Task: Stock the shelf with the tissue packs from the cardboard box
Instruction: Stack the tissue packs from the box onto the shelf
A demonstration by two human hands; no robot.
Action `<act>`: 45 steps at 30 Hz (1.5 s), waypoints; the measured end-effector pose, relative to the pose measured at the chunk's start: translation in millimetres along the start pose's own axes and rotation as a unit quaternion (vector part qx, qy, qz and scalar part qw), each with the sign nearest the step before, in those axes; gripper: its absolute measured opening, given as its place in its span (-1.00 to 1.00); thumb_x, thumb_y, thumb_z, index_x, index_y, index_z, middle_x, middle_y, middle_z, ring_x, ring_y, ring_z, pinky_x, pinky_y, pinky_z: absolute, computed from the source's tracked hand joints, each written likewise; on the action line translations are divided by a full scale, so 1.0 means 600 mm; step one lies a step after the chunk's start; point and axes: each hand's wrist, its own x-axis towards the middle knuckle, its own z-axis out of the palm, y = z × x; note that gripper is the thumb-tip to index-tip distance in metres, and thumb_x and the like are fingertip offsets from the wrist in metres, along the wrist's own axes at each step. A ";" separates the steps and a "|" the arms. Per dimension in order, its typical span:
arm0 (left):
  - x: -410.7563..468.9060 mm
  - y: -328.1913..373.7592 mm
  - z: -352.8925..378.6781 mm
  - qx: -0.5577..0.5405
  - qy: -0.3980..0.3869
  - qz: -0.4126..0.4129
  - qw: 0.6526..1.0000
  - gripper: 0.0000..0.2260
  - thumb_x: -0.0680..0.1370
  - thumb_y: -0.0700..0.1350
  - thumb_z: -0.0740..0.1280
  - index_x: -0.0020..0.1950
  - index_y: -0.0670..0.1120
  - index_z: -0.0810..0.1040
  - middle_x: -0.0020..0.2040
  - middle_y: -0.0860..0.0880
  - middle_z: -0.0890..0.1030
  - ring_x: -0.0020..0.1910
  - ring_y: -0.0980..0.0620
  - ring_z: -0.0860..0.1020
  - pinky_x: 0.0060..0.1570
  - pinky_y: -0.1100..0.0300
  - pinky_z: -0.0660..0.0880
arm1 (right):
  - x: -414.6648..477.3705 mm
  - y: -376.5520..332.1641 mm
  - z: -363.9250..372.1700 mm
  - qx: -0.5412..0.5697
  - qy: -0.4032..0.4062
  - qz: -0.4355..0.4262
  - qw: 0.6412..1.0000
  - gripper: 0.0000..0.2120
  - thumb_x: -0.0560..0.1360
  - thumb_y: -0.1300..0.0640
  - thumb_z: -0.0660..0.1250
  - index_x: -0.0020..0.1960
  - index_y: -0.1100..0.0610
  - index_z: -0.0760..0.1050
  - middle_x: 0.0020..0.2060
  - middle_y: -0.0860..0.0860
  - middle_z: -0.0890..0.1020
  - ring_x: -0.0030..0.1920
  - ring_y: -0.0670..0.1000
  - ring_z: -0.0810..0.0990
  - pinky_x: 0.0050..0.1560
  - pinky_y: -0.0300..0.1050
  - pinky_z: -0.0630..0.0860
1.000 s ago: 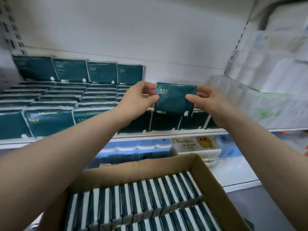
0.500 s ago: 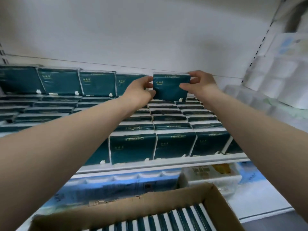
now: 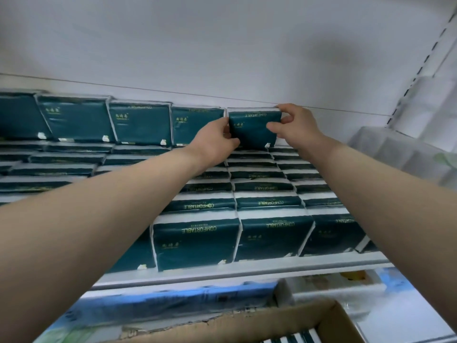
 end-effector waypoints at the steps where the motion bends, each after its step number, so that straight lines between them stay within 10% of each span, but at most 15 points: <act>1: 0.001 -0.003 0.001 0.000 -0.002 -0.003 1.000 -0.67 0.56 -0.22 0.30 0.33 -0.05 0.48 0.21 0.02 0.57 0.24 0.06 0.51 0.33 0.08 0.41 | 0.000 0.002 0.005 -0.001 -0.001 0.004 1.000 -0.53 0.51 0.16 0.43 0.38 0.06 0.43 -0.09 -0.04 0.57 0.04 0.08 0.64 0.24 0.06 0.55; 11: -0.003 -0.003 0.006 0.034 -0.014 -0.021 0.999 -0.43 0.60 -0.18 0.29 0.56 -0.14 0.14 0.50 -0.07 0.32 0.46 0.03 0.33 0.43 0.11 0.29 | -0.011 0.015 0.017 0.000 -0.001 0.040 0.999 -0.70 0.57 0.27 0.29 0.25 0.06 0.35 0.07 0.03 0.57 0.08 0.06 0.60 0.07 -0.06 0.57; 15: -0.014 0.007 0.004 0.042 -0.005 -0.013 0.999 -0.43 0.60 -0.16 0.29 0.56 -0.13 0.15 0.51 -0.06 0.31 0.45 0.02 0.34 0.43 0.08 0.30 | -0.039 0.011 0.005 -0.011 -0.009 0.021 1.000 -0.60 0.59 0.24 0.28 0.40 0.08 0.33 0.11 0.02 0.53 0.07 0.01 0.55 -0.12 -0.26 0.45; 34: -0.285 0.093 0.027 -0.061 -0.015 0.105 0.993 -0.69 0.53 -0.24 0.38 0.25 -0.01 0.53 0.09 0.04 0.60 0.09 0.11 0.60 0.16 0.18 0.53 | -0.382 -0.027 -0.052 0.056 0.018 -0.050 0.997 -0.70 0.53 0.24 0.40 0.23 0.03 0.54 0.06 -0.06 0.65 0.11 -0.11 0.61 0.24 -0.11 0.54; 45: -0.517 -0.047 0.034 -0.069 -0.082 -0.003 0.994 -0.72 0.51 -0.29 0.39 0.14 0.03 0.56 0.03 0.04 0.64 0.04 0.12 0.62 0.19 0.20 0.51 | -0.626 0.060 0.052 0.087 -0.054 0.055 0.993 -0.72 0.52 0.28 0.40 0.18 0.04 0.56 0.03 -0.07 0.65 0.05 -0.12 0.62 0.14 -0.26 0.54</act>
